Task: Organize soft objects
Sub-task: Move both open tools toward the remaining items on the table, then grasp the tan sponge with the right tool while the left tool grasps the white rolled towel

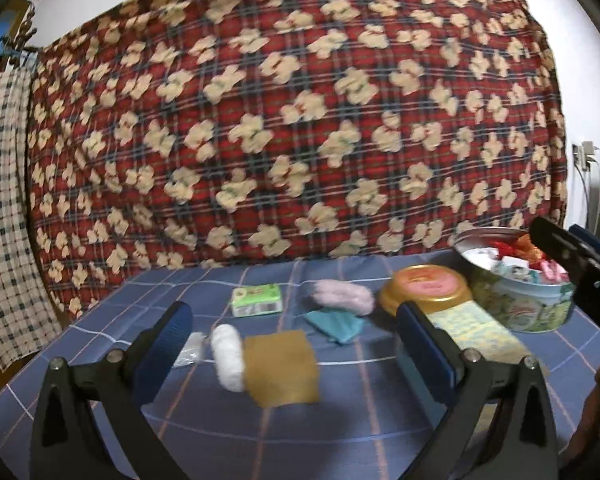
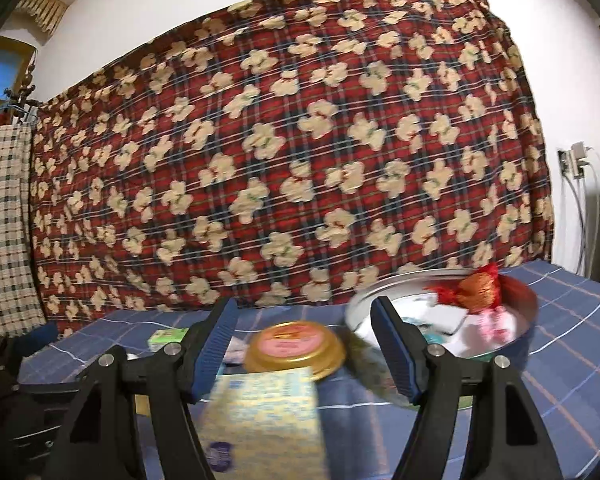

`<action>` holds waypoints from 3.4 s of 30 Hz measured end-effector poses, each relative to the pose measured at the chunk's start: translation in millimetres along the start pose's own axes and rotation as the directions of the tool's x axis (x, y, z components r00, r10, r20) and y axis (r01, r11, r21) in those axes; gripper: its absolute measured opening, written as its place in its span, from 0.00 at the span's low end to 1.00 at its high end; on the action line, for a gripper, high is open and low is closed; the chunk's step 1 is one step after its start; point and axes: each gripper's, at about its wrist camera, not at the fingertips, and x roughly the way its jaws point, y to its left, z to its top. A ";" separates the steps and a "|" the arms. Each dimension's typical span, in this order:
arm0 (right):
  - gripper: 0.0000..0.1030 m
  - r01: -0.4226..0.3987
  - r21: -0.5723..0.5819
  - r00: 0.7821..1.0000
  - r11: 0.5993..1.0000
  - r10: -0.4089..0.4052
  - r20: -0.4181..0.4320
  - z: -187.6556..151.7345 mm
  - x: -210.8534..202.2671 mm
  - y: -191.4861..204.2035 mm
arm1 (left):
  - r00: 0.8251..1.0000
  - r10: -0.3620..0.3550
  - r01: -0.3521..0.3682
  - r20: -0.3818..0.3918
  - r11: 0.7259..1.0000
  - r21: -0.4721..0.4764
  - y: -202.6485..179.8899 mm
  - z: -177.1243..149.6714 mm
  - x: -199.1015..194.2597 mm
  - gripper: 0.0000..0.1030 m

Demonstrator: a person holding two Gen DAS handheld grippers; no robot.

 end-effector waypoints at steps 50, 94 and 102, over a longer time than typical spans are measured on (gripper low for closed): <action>0.68 -0.306 0.078 0.659 0.949 0.270 -0.702 -82.7 150.1 157.7 | 0.890 0.270 -0.361 -0.368 0.909 -0.207 170.9 -15.4 113.5 1.00; 0.54 -0.230 0.025 0.926 0.973 0.227 -0.301 -17.7 81.2 80.3 | 0.816 -0.041 -0.065 -0.577 0.985 -0.163 51.2 -25.4 155.6 0.29; 0.54 -0.213 0.006 0.952 0.977 0.209 -0.222 -12.6 71.3 76.6 | 0.913 -0.088 0.005 -0.399 0.979 -0.205 48.8 -7.9 124.1 0.29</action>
